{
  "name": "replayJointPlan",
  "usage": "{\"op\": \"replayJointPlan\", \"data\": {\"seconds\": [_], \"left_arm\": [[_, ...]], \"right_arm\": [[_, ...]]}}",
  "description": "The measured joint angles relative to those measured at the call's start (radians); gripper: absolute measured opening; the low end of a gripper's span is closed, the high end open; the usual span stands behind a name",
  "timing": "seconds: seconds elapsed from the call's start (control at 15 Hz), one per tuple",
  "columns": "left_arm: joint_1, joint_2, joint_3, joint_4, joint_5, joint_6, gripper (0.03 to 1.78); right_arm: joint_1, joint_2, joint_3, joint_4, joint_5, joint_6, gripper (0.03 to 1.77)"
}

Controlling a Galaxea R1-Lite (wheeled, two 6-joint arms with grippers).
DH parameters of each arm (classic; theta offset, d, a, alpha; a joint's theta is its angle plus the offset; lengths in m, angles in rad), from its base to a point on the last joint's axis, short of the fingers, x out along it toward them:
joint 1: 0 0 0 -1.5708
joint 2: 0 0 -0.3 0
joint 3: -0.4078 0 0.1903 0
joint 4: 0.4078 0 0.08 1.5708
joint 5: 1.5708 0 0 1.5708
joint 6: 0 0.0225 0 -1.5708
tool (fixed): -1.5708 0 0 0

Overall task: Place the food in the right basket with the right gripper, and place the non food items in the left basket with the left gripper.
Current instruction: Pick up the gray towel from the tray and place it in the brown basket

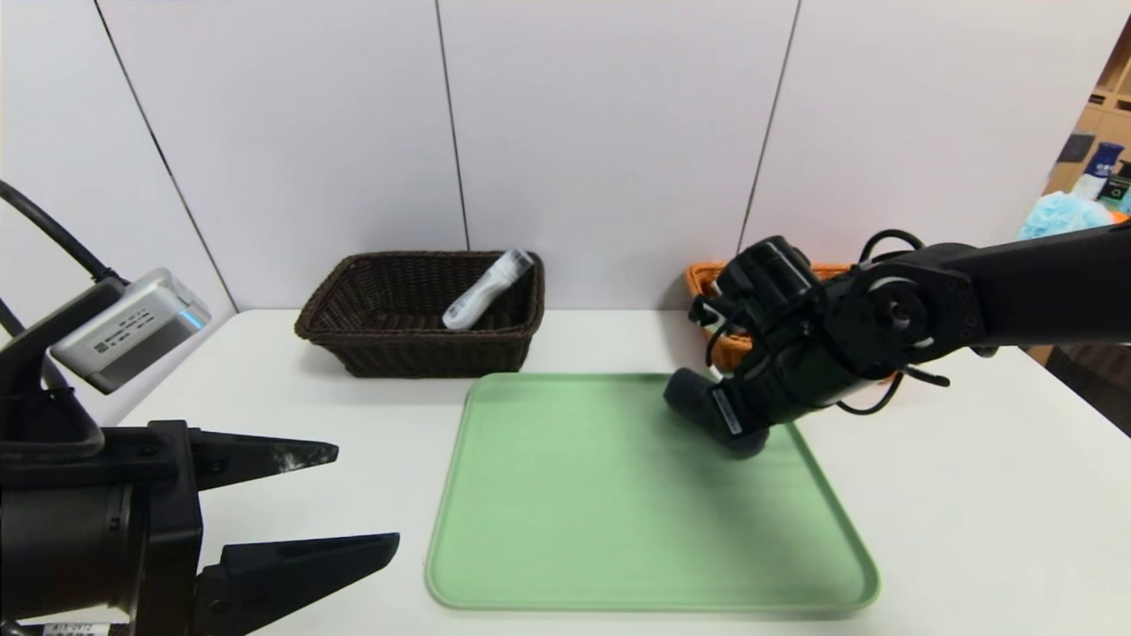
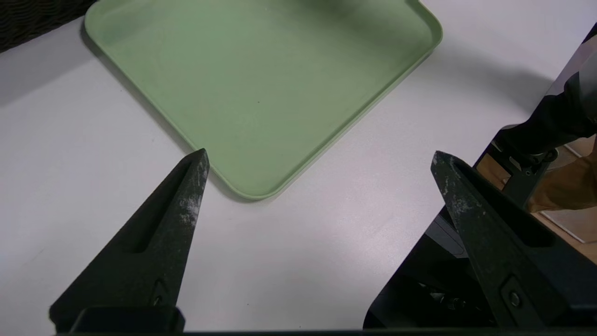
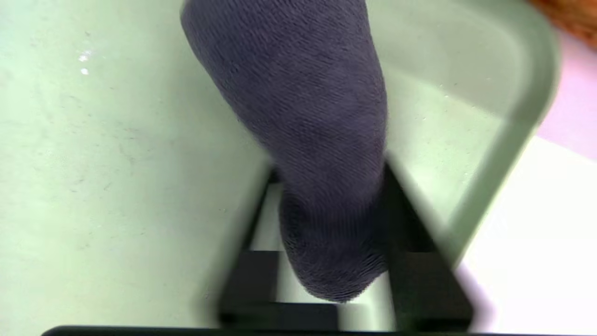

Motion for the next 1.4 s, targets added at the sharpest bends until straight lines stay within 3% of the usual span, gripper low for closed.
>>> {"op": "replayJointPlan", "data": {"seconds": [0.33, 0.73, 1.13, 1.27, 1.4], "left_arm": [[0.038, -0.037, 0.006, 0.002, 0.006, -0.003, 1.69], [0.121, -0.107, 0.006, 0.056, 0.011, -0.005, 1.69], [0.140, -0.130, 0.014, 0.092, 0.011, -0.009, 1.69], [0.144, -0.131, 0.036, 0.089, 0.006, -0.009, 1.69], [0.145, -0.132, 0.053, 0.087, 0.010, -0.011, 1.69]], "right_arm": [[0.052, -0.047, -0.051, 0.003, 0.000, -0.009, 0.22], [0.126, -0.023, -0.277, -0.026, 0.010, -0.008, 0.22], [0.177, 0.061, -0.459, -0.125, 0.018, -0.035, 0.22], [0.181, 0.105, -0.470, -0.266, 0.064, -0.062, 0.22], [0.186, 0.143, -0.475, -0.360, 0.165, -0.071, 0.22]]}}
